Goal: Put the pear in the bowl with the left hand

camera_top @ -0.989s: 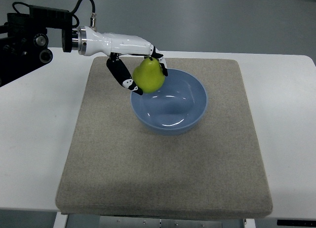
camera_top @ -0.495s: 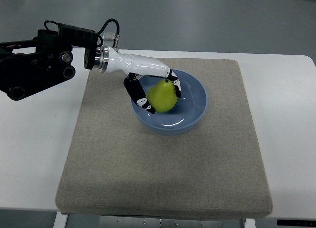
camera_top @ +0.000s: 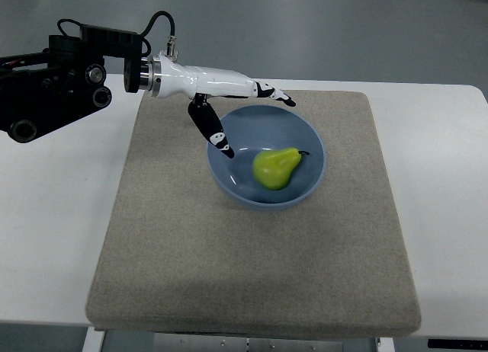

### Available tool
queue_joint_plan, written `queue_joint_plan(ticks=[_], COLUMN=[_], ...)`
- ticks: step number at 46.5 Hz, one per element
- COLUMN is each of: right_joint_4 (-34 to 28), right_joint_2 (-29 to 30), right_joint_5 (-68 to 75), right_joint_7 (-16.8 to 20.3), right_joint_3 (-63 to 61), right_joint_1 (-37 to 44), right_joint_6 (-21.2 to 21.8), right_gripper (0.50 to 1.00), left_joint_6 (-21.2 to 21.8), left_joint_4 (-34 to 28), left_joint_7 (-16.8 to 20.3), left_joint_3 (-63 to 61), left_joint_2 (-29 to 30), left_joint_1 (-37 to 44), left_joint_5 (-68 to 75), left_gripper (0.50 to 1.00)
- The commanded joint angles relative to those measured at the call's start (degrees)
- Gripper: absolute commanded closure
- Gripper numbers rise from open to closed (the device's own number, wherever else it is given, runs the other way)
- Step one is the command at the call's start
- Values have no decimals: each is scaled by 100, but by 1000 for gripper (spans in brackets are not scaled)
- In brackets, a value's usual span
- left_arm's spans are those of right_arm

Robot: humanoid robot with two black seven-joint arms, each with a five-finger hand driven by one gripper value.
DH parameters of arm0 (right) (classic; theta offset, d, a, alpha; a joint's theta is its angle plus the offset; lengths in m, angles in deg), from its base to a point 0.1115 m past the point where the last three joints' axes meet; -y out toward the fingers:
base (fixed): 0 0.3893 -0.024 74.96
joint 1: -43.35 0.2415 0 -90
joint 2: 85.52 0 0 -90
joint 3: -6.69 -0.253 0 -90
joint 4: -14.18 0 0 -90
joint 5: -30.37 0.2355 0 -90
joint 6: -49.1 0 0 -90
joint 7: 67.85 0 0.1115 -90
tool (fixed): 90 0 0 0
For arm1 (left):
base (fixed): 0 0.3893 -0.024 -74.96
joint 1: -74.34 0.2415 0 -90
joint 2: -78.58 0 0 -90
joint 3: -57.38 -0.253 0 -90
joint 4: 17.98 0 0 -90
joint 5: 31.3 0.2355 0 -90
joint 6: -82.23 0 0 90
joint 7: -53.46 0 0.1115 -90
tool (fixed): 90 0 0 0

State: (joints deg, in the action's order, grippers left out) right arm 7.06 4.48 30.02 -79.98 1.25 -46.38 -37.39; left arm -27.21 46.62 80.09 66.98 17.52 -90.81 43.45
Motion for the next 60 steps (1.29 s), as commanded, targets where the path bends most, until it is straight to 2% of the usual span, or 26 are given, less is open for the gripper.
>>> queue_joint_plan(ticks=[1, 8, 28, 35, 39, 48, 55, 60], right_joint_4=[0, 0, 0, 0, 0, 0, 0, 0], right_joint_2=[0, 0, 0, 0, 0, 0, 0, 0], right_joint_5=[0, 0, 0, 0, 0, 0, 0, 0], right_joint_7=[0, 0, 0, 0, 0, 0, 0, 0], right_joint_3=[0, 0, 0, 0, 0, 0, 0, 0], right_joint_1=[0, 0, 0, 0, 0, 0, 0, 0], right_joint_6=[0, 0, 0, 0, 0, 0, 0, 0], right_gripper=[574, 574, 574, 574, 574, 574, 574, 574], left_joint_6=[37, 37, -86, -507, -841, -1553, -1556, -1556], left_joint_4=[-26, -386, -1924, -2188, -2425, -3268, -3550, -3577], left_joint_7=[1, 0, -35, -122, -376, -1299, -2064, -2337], left_joint_3=[-11, 6, 428, 375, 428, 428, 446, 446], left_joint_2=[41, 68, 155, 498, 577, 630, 622, 622], left_joint_1=[-35, -175, -35, 35, 123, 299, 598, 861], left_joint_5=[-539, -1181, -3053, -3809, -4362, -6172, -7289, -8062], left_gripper=[504, 504, 504, 504, 504, 504, 504, 504])
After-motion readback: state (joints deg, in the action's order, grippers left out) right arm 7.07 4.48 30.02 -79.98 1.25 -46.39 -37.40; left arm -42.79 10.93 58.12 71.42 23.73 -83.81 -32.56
